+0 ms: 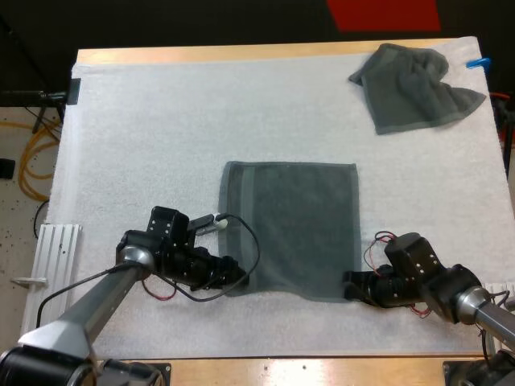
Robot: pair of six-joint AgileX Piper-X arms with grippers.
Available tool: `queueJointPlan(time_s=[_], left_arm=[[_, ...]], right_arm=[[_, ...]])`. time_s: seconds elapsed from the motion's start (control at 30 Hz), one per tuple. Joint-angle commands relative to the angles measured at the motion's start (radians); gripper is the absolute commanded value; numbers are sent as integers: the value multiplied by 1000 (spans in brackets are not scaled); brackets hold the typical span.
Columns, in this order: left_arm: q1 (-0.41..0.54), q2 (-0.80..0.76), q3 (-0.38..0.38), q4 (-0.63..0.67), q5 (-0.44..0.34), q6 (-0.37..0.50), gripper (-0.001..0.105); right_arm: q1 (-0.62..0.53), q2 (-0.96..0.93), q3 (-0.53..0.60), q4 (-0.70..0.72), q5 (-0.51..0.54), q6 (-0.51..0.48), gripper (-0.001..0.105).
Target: Pick towel from pile fold and stack
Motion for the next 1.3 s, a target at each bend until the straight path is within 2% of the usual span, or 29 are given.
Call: queueJointPlan(time_s=[0.0, 0.23, 0.4, 0.57, 0.83, 0.9, 1.1, 1.13, 1.27], left_arm=[[-4, 23, 8, -7, 14, -6, 62], [-4, 59, 4, 6, 44, -6, 61], [-4, 59, 10, 67, 27, -11, 59], [-4, 59, 18, 60, 28, -14, 59], [-4, 59, 18, 21, 24, -65, 58], [-4, 59, 18, 21, 24, -65, 51], [-4, 59, 18, 21, 4, -65, 4], [-4, 59, 18, 21, -1, -60, 0], [-10, 43, 18, 43, -41, 2, 0]], right_arm=[[-1, -11, 4, 10, -8, -7, 1], [-1, -13, 4, 10, -8, -4, 1], [-1, -13, 4, 10, -8, -4, 1], [-1, -13, 4, 10, -8, -4, 1], [-1, -13, 4, 10, -8, -4, 1], [-1, -13, 4, 10, -8, -4, 1], [-1, -13, 4, 10, -8, -4, 1], [-1, -13, 4, 10, -8, -4, 1], [-1, -13, 2, 10, -8, -15, 1]])
